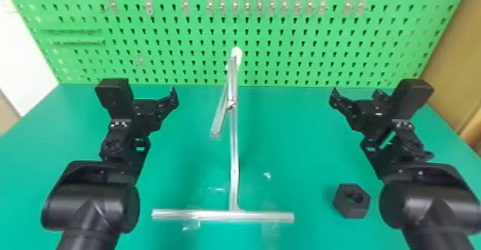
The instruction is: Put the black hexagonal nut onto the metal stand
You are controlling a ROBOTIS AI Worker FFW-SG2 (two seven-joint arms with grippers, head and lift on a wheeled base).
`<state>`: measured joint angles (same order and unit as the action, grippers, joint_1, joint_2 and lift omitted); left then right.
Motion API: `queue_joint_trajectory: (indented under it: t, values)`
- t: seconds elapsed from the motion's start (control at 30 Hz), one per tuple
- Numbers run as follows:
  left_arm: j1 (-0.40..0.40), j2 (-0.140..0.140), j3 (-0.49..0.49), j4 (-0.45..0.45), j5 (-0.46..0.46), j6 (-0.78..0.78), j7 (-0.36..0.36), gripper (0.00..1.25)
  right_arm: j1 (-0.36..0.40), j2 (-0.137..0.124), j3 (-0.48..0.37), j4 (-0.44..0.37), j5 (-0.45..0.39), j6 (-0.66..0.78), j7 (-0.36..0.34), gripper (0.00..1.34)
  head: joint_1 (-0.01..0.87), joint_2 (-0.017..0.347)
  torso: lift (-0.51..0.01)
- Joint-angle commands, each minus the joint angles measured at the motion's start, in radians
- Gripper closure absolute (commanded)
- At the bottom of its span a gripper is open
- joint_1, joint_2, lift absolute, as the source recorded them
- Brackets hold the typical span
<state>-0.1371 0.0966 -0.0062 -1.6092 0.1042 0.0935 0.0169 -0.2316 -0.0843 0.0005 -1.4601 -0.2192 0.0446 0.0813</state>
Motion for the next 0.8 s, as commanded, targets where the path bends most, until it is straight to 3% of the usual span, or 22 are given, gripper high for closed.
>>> queue_joint_trajectory:
  t: [0.0,0.77]
  values:
    - [0.001,0.0,-0.001,0.0,0.0,-0.002,0.0,0.11,-0.002,0.0,0.0,-0.002,0.0,0.003,0.0,0.08,0.693,0.081,-0.001]
    - [-0.001,0.0,0.002,0.0,0.002,-0.002,0.0,0.11,-0.005,-0.003,0.0,-0.009,0.003,0.047,0.0,0.08,0.693,0.081,-0.001]
